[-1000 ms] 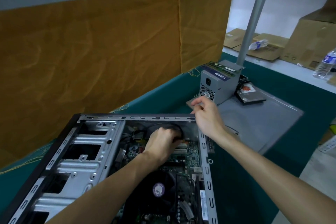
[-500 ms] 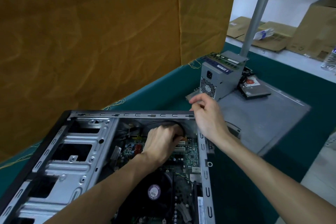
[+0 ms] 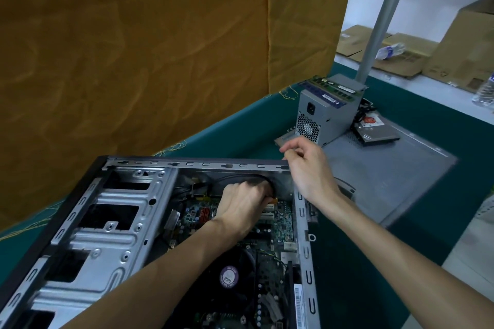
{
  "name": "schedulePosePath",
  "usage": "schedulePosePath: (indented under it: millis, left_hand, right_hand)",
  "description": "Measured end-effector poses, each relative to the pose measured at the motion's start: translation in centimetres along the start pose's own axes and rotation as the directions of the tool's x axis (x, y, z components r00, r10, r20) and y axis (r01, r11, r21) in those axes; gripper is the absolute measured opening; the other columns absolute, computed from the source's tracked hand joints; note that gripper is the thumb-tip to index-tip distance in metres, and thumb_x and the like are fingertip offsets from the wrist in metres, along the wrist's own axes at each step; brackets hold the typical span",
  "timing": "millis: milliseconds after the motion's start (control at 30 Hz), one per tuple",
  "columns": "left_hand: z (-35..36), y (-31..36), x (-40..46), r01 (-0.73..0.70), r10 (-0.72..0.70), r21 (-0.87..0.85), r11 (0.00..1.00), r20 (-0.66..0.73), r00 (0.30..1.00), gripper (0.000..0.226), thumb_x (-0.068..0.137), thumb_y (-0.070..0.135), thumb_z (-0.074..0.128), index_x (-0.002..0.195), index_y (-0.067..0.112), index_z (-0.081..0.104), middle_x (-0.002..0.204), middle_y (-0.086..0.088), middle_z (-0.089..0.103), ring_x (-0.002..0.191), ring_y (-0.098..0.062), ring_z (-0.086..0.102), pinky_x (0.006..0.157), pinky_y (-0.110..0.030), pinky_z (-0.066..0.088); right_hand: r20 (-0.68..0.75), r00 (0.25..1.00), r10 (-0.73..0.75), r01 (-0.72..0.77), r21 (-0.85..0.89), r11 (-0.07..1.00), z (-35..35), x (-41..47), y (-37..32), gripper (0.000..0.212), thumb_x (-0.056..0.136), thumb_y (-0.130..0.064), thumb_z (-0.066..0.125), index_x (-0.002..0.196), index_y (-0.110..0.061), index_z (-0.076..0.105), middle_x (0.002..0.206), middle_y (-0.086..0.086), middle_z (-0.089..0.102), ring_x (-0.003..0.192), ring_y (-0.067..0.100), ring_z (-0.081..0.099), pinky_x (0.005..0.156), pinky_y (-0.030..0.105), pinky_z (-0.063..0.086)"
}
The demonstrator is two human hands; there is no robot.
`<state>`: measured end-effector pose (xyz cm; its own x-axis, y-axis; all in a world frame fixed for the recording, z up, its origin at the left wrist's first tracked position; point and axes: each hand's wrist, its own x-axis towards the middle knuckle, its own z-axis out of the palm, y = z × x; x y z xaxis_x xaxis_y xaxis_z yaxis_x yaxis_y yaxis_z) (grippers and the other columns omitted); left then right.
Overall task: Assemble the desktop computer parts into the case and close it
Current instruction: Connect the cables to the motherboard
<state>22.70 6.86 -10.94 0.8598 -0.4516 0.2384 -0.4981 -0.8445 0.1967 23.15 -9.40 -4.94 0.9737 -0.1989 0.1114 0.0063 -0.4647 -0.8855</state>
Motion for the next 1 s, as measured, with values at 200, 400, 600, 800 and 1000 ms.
schedulePosePath:
  millis: [200, 400, 600, 800, 1000]
  left_hand:
    - [-0.1, 0.2, 0.0, -0.013, 0.01, 0.045, 0.999, 0.054, 0.998, 0.02, 0.102, 0.039, 0.052, 0.11, 0.025, 0.063, 0.103, 0.001, 0.075, 0.094, -0.027, 0.069, 0.069, -0.037, 0.047]
    - [-0.5, 0.4, 0.0, -0.022, 0.017, 0.077, 0.997, 0.075, 0.997, 0.018, 0.103, 0.035, 0.051, 0.108, 0.022, 0.063, 0.098, -0.003, 0.075, 0.088, -0.031, 0.07, 0.067, -0.038, 0.049]
    - [-1.1, 1.2, 0.0, -0.007, -0.004, 0.097, 0.995, 0.113, 0.994, 0.016, 0.101, 0.029, 0.053, 0.101, 0.02, 0.067, 0.096, -0.005, 0.075, 0.088, -0.033, 0.069, 0.069, -0.037, 0.047]
    - [-2.0, 1.7, -0.2, 0.023, -0.056, 0.165, 0.986, 0.198, 0.979, 0.011, 0.102, 0.024, 0.054, 0.1, 0.022, 0.064, 0.104, -0.002, 0.073, 0.095, -0.028, 0.069, 0.072, -0.033, 0.045]
    - [-3.0, 1.5, -2.1, -0.038, 0.02, 0.087, 0.995, 0.2, 0.98, 0.031, 0.099, 0.012, 0.051, 0.125, 0.019, 0.064, 0.129, -0.002, 0.058, 0.119, -0.025, 0.054, 0.099, -0.037, 0.046]
  right_hand:
    - [-0.013, 1.0, 0.003, -0.004, -0.006, 1.0, -0.2, -0.2, -0.2, 0.017, 0.099, -0.012, 0.052, 0.097, -0.019, 0.068, 0.081, -0.011, 0.063, 0.068, 0.0, 0.054, 0.057, 0.007, 0.036]
    - [-0.009, 1.0, 0.005, -0.005, -0.006, 1.0, -0.1, -0.1, -0.2, 0.017, 0.099, -0.013, 0.052, 0.095, -0.019, 0.068, 0.082, -0.01, 0.064, 0.072, 0.003, 0.056, 0.057, 0.008, 0.037]
    - [-0.008, 1.0, 0.016, -0.017, -0.012, 1.0, -0.1, 0.0, -0.1, 0.018, 0.099, -0.014, 0.052, 0.095, -0.018, 0.069, 0.084, -0.011, 0.064, 0.076, 0.002, 0.056, 0.062, 0.006, 0.039]
    - [-0.023, 1.0, 0.02, -0.021, -0.025, 0.999, 0.0, 0.1, 0.0, 0.02, 0.098, -0.016, 0.053, 0.092, -0.02, 0.071, 0.077, -0.012, 0.063, 0.066, -0.003, 0.054, 0.058, 0.008, 0.037]
    - [-0.007, 1.0, 0.014, -0.014, -0.026, 1.0, 0.1, 0.1, 0.1, 0.02, 0.099, -0.017, 0.053, 0.093, -0.019, 0.071, 0.08, -0.014, 0.063, 0.069, -0.003, 0.054, 0.058, 0.006, 0.037]
